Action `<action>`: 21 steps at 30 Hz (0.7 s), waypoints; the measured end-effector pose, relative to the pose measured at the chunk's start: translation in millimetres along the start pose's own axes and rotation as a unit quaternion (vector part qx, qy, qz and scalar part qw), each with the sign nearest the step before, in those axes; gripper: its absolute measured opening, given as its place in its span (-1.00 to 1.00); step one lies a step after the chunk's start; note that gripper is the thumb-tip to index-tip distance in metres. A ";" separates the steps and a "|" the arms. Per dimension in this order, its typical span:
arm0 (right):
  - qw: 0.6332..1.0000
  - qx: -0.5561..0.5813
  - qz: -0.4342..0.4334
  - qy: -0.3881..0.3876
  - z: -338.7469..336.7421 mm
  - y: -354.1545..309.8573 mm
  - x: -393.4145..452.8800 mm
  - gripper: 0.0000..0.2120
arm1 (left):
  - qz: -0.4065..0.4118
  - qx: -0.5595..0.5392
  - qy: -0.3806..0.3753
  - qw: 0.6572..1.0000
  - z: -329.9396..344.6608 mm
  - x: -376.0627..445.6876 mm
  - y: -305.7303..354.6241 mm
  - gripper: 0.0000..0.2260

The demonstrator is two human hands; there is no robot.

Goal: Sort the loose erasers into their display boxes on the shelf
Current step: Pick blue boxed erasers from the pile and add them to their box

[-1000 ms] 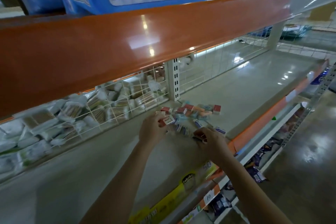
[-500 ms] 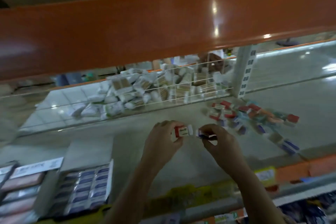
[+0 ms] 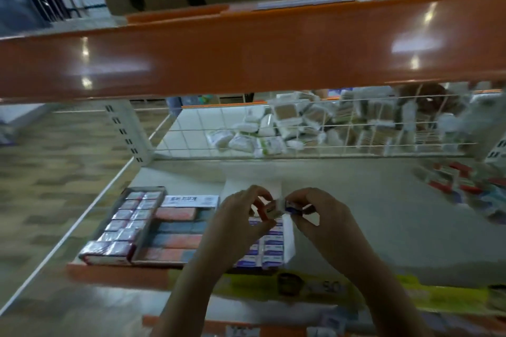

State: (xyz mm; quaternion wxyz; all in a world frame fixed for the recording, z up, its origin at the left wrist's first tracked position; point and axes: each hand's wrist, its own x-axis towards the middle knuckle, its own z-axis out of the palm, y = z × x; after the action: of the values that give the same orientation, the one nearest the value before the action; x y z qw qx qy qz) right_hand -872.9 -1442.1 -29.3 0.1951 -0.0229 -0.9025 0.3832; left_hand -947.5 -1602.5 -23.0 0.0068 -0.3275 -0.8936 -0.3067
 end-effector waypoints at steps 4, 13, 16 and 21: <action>0.999 0.003 -0.019 -0.030 26.2 -23.4 6.6 -0.79 | -0.020 -0.017 0.001 1.000 -19.7 -10.0 -22.6 -0.82; 0.999 -0.032 -0.016 -0.037 52.5 -39.7 5.2 -0.79 | -0.104 -0.191 -0.020 0.976 -33.2 -21.0 -63.5 -0.83; 0.999 -0.039 -0.011 -0.026 56.4 -43.0 5.5 -0.80 | -0.110 -0.254 -0.039 0.960 -35.9 -19.9 -71.2 -0.78; 0.999 -0.045 -0.005 -0.002 61.7 -49.8 6.9 -0.81 | -0.117 -0.371 -0.085 0.917 -41.0 -15.1 -80.0 -0.77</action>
State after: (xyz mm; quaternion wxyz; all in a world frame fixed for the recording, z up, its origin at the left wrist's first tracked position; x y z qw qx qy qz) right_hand -896.7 -1518.0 -31.0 0.1941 -0.0267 -0.9193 0.3413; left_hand -990.5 -1681.7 -36.4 -0.2274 -0.2247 -0.7445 -0.5861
